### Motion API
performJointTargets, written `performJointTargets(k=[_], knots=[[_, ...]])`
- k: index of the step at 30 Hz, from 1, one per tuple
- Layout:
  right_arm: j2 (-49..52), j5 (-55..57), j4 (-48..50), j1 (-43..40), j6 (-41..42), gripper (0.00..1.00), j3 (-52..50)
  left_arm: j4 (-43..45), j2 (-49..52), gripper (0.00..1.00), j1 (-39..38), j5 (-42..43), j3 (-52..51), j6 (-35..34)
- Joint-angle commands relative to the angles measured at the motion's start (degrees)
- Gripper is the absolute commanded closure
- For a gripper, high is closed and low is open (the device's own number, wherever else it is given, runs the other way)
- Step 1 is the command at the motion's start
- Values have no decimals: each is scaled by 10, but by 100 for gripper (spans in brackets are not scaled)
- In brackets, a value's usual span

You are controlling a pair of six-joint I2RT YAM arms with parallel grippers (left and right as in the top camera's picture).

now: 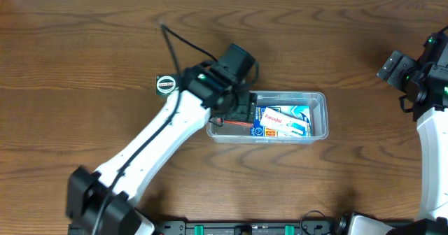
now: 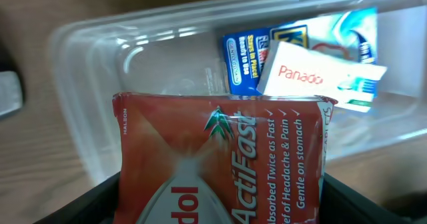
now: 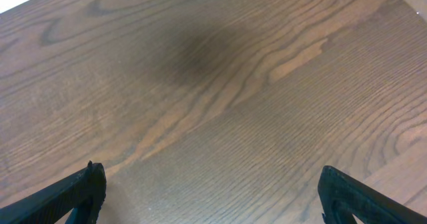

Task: Pack container
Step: 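Carry the red box with the left gripper over the container, then lower the red box into the container's left end and release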

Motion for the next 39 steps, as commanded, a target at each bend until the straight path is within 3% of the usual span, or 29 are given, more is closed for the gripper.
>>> performJointTargets(k=[1,16,39], knots=[[0,0,-1,-3,7,1,7,-2,33,20,-3,-9,5,-14],[0,0,-1,-3,7,1,7,9,87,20,-3,-71,5,-46],[0,0,-1,-3,7,1,7,33,147,19,-3,-84,5,-63]])
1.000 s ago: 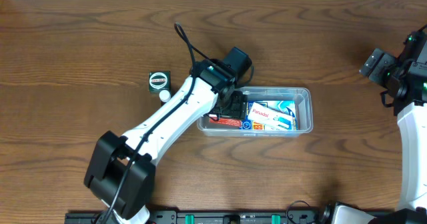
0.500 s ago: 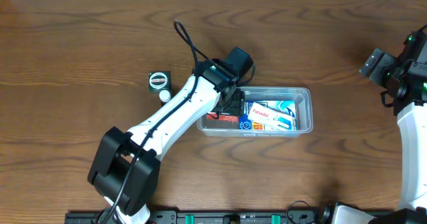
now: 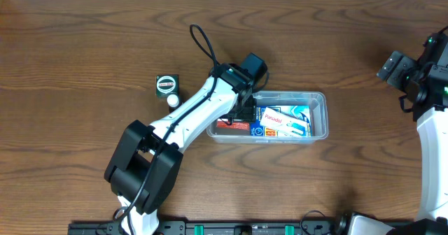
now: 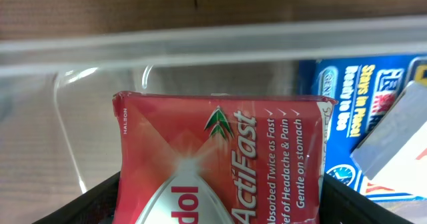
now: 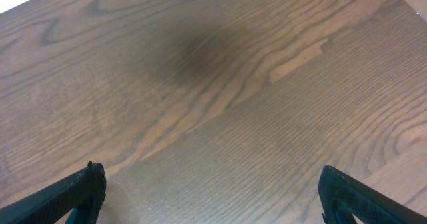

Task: Pack container
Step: 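Lower the red box into the container's left end and release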

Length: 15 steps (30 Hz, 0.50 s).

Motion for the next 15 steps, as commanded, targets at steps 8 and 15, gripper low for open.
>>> performJointTargets(k=[8,15], knots=[[0,0,-1,-3,7,1,7,3,5,12,0,-13,5,-10],[0,0,-1,-3,7,1,7,3,5,8,0,-13,5,-9]])
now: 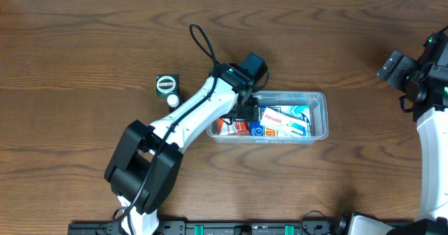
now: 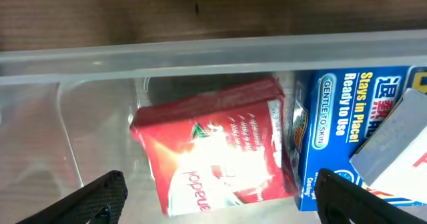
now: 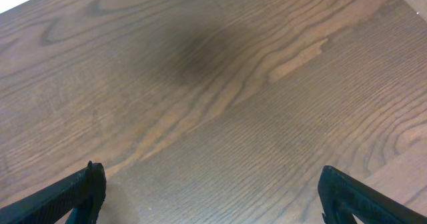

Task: Pack container
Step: 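Lower the red box into the container's left end and release, then move the left gripper to the green Zam-Buk tin and grasp it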

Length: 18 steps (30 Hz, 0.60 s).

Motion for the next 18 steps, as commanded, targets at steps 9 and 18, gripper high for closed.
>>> performJointTargets(k=[9,18], knots=[[0,0,-1,-3,7,1,7,-5,-9,8,0,-2,6,-7],[0,0,-1,-3,7,1,7,-47,-133,8,0,17,36,23]])
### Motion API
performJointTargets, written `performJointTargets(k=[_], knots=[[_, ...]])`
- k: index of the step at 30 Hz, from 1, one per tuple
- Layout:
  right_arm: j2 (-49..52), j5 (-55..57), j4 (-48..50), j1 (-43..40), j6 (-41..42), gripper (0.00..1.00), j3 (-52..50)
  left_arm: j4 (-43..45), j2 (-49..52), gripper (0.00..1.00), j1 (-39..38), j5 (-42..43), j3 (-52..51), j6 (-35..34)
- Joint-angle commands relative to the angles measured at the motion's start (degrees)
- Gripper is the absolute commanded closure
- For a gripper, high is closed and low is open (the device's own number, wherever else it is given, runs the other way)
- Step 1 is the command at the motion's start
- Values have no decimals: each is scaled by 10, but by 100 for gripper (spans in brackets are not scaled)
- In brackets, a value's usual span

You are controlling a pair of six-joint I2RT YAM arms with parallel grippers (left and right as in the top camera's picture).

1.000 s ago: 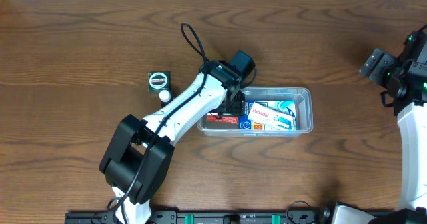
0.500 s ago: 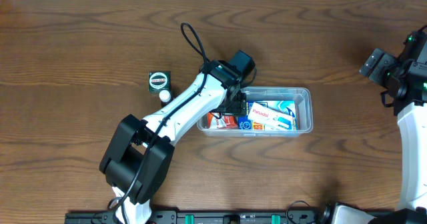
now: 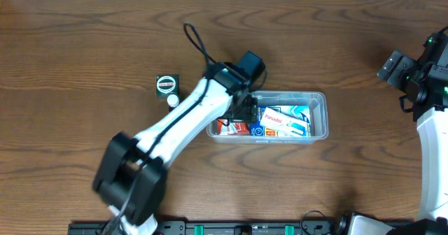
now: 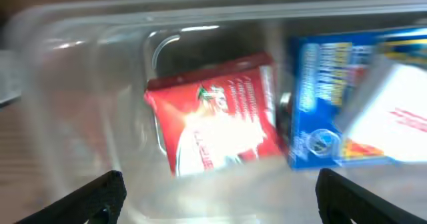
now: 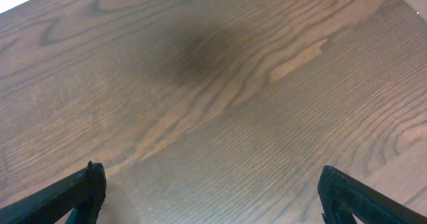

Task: Pack container
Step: 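Move the left gripper to the green Zam-Buk tin and grasp it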

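Note:
A clear plastic container sits mid-table. In its left end lies a red Panadol ActiFast box, also seen from overhead as the red box. To its right lie a blue box and a white Panadol box. My left gripper is open just above the container's left end, nothing between its fingers. My right gripper is open over bare wood at the far right; its arm shows at the table's right edge.
A small round black-and-white item and a small white cap lie on the table left of the container. The left arm stretches from the front edge to the container.
The left gripper has drawn back a little from the container; the red box lies in the left end as before. The right arm has not moved.
My left gripper held the red ActiFast box over the container's left end, then lower inside it. By 0.6 s ago the gripper was open and the box lay on the container floor. Now the gripper is backed off slightly. The right gripper stayed open and still throughout.

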Motion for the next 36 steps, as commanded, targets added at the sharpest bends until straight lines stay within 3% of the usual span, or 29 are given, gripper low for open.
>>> performJointTargets(k=[1,8,13,23,36], knots=[[0,0,-1,-3,7,1,7,-6,-87,8,1,1,30,17],[0,0,-1,-3,7,1,7,-11,-197,4,26,-63,30,42],[0,0,-1,-3,7,1,7,-35,-205,3,92,-90,30,48],[0,0,-1,-3,7,1,7,40,-132,1,270,-89,30,96],[0,0,-1,-3,7,1,7,97,45,2,315,-89,30,142]])
